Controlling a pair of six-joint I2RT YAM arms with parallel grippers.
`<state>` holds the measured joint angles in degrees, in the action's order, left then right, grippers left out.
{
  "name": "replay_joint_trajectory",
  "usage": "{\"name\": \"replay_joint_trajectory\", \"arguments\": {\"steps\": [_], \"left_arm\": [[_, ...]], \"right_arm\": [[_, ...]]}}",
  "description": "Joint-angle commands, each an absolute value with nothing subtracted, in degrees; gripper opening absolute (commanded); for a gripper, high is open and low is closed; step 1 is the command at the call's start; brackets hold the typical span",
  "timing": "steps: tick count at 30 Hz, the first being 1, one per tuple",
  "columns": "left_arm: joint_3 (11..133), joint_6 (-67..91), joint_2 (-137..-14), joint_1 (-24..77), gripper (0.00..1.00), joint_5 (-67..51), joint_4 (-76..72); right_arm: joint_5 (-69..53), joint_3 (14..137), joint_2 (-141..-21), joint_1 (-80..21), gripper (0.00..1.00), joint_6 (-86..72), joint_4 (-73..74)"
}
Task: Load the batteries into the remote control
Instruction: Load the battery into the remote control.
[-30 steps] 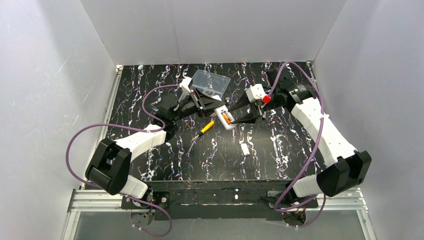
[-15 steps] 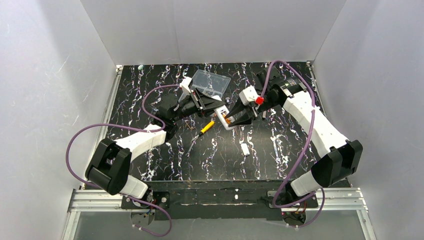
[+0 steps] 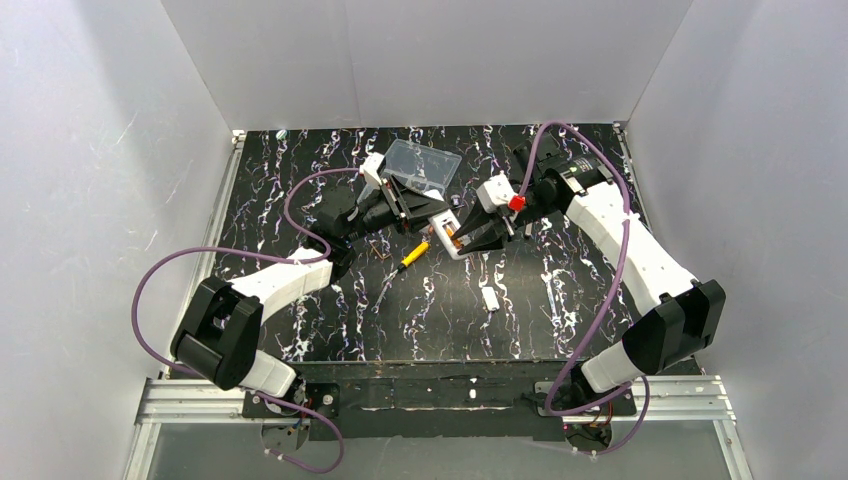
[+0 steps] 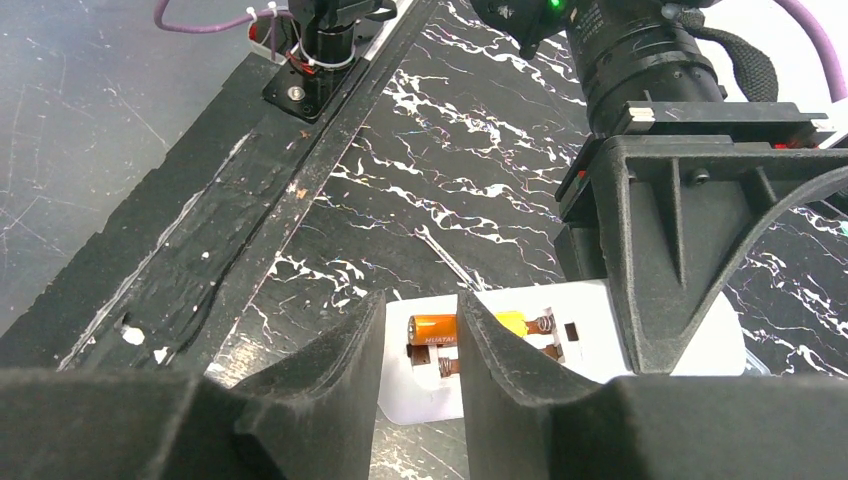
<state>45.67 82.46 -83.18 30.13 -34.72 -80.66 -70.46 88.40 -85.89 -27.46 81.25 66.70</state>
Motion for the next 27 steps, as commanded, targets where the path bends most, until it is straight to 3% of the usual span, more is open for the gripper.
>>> {"name": "replay_joint_trajectory", "arguments": {"steps": [1,27], "left_arm": [[48.38,82.63,-82.69,30.41,0.00,-36.81,-85.79],[48.95,83.58,-82.89,30.41,0.00,-36.74,-87.34]], "right_arm": [[-69.53,89.94,-86.30,-27.60,0.39,81.48,68.05],[-73.05,92.81,-91.78,-27.60,0.38,83.36,69.42]]}}
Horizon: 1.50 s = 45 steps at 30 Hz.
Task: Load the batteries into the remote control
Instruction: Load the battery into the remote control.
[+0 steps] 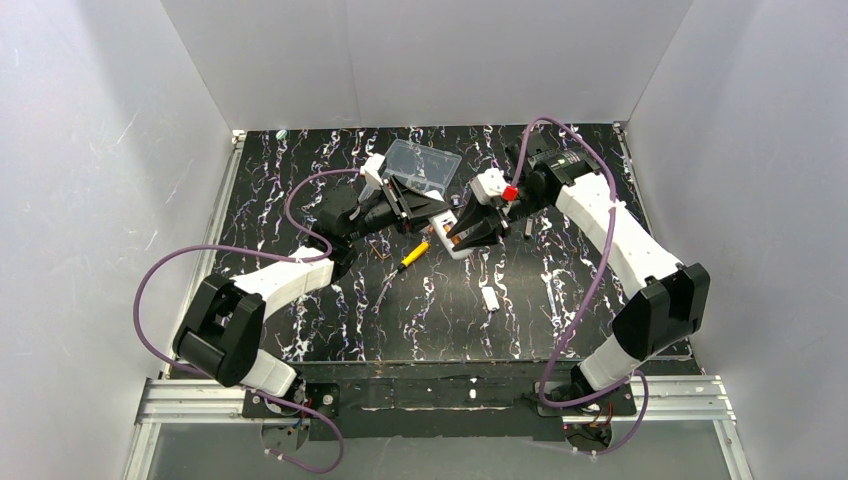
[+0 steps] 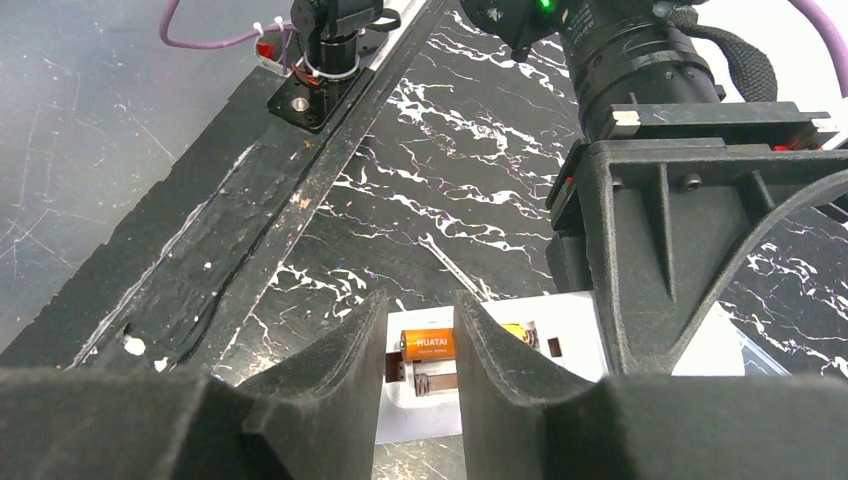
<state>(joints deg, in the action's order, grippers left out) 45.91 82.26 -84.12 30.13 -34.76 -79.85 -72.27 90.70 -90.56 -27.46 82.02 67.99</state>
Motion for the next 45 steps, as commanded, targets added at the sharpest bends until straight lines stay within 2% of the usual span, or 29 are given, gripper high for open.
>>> {"name": "replay_joint_trajectory", "arguments": {"steps": [1,34,45], "left_arm": [[48.94,83.58,-82.88,30.41,0.00,-36.74,-87.38],[50.12,84.46,-81.37,30.41,0.00,-37.26,-88.30],[50.36,85.05,-81.21,30.41,0.00,-37.65,-88.31]], "right_arm": [[-73.24,92.81,-91.95,-27.60,0.38,83.40,69.48],[-73.98,91.41,-95.82,-27.60,0.31,83.59,67.50],[-71.27,87.65,-94.63,-27.60,0.30,76.25,55.63]]}}
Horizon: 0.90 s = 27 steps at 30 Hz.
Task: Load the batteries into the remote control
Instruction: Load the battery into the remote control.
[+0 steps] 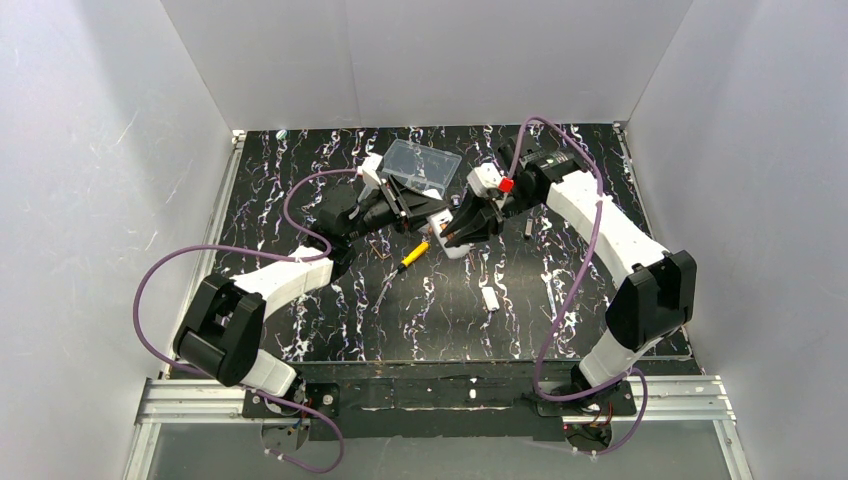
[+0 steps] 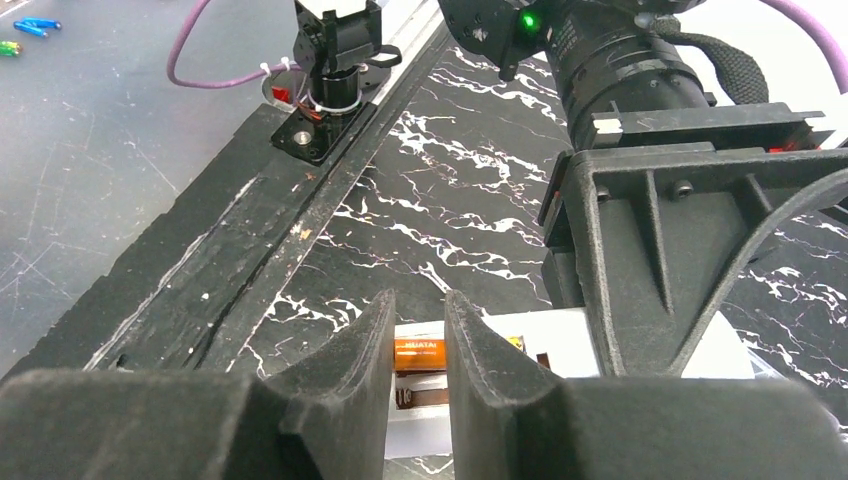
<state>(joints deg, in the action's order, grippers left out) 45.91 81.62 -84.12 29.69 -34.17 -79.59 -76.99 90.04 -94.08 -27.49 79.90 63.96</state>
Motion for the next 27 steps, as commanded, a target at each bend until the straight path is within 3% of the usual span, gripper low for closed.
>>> {"name": "replay_joint_trajectory", "arguments": {"steps": [1,16,24,27], "left_arm": [[50.44,85.14,-81.23,30.41,0.00,-37.70,-88.28],[50.82,85.61,-80.96,30.41,0.00,-38.05,-88.33],[49.11,84.52,-81.65,30.41,0.00,-37.99,-88.33],[48.51,84.21,-82.06,30.41,0.00,-37.94,-88.32]], "right_arm": [[-70.98,87.38,-94.52,-27.60,0.30,75.23,54.09],[-70.55,84.54,-93.46,-27.60,0.28,70.21,45.62],[-74.40,86.41,-87.59,-27.73,0.31,66.63,43.19],[-76.53,85.21,-83.19,-27.77,0.35,61.35,35.68]]}}
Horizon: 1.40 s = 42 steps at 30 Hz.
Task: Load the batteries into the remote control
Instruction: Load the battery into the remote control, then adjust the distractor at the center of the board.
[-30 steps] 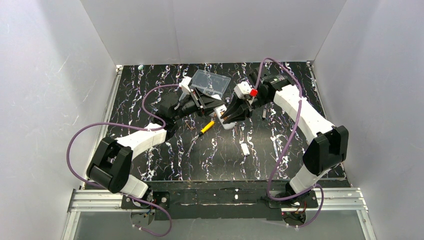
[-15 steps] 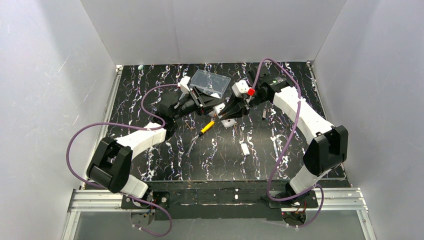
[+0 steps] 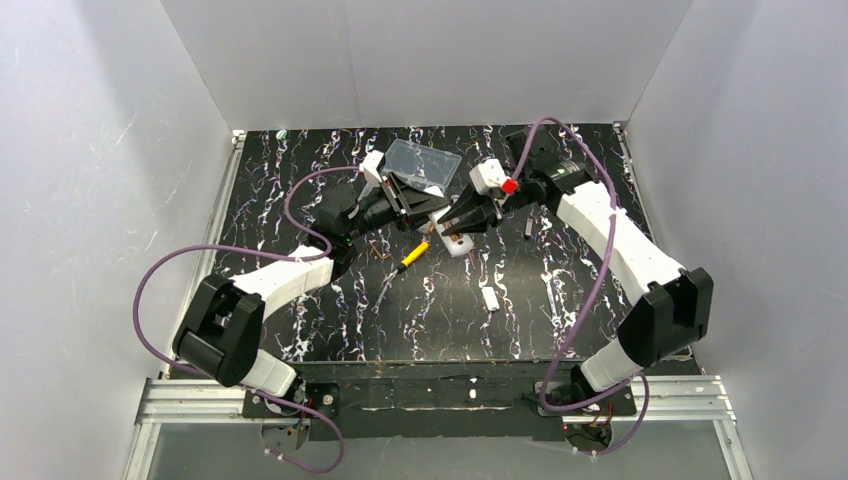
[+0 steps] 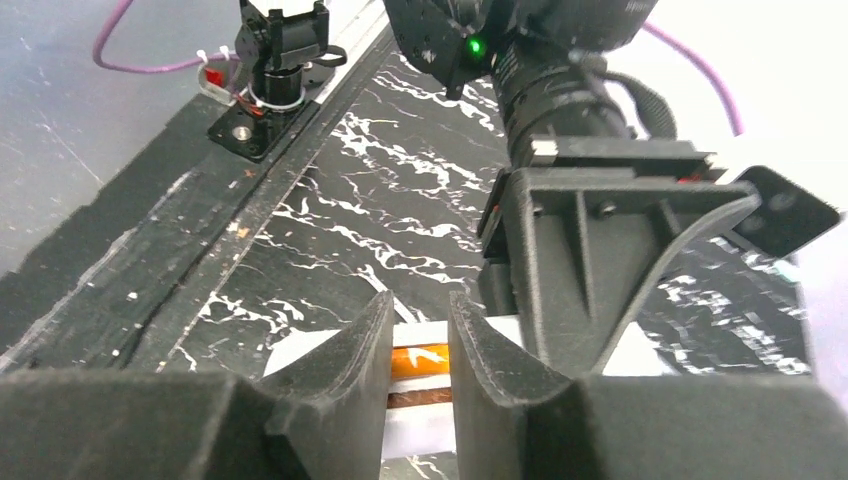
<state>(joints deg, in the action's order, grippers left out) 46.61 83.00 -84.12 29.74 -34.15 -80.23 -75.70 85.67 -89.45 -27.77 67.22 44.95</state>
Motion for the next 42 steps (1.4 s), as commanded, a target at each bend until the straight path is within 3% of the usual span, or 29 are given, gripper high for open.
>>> {"name": "replay_joint_trajectory", "arguments": {"steps": [1,4,8,12,22,23,24,26,31,42], "left_arm": [[48.43,84.06,-82.17,30.41,0.00,-38.03,-88.32],[48.49,83.85,-82.60,30.41,0.00,-38.30,-88.32],[48.07,83.47,-82.71,30.41,0.00,-38.50,-88.33],[47.24,83.37,-82.46,30.41,0.00,-38.90,-88.28],[46.23,81.27,-81.48,30.41,0.00,-40.83,-87.11],[45.33,79.68,-80.44,30.41,0.00,-41.08,-84.78],[44.73,77.17,-78.29,30.19,0.00,-41.12,-81.08],[45.95,73.08,-75.12,29.88,0.00,-41.30,-73.94],[47.25,69.90,-72.18,29.80,0.00,-41.82,-67.92],[47.75,67.15,-68.67,29.53,0.00,-41.31,-62.52]], "right_arm": [[-76.89,83.73,-81.47,-27.85,0.36,58.60,31.68],[-75.34,75.73,-75.42,-27.78,0.38,43.31,11.71],[-61.76,59.28,-68.52,-27.77,0.43,24.53,-17.86],[-45.83,52.25,-64.28,-27.69,0.52,12.05,-28.29],[-12.07,52.73,-61.11,-26.92,0.50,-8.58,-22.09],[-4.35,56.33,-63.42,-26.88,0.47,-11.91,-11.35],[2.55,66.73,-69.93,-26.73,0.46,-15.75,8.31],[2.60,73.42,-80.37,-26.56,0.47,-22.35,21.44],[-0.97,80.13,-102.15,-31.69,0.50,-36.81,21.91],[-1.84,85.28,-112.22,-34.24,0.56,-45.50,21.38]]}}
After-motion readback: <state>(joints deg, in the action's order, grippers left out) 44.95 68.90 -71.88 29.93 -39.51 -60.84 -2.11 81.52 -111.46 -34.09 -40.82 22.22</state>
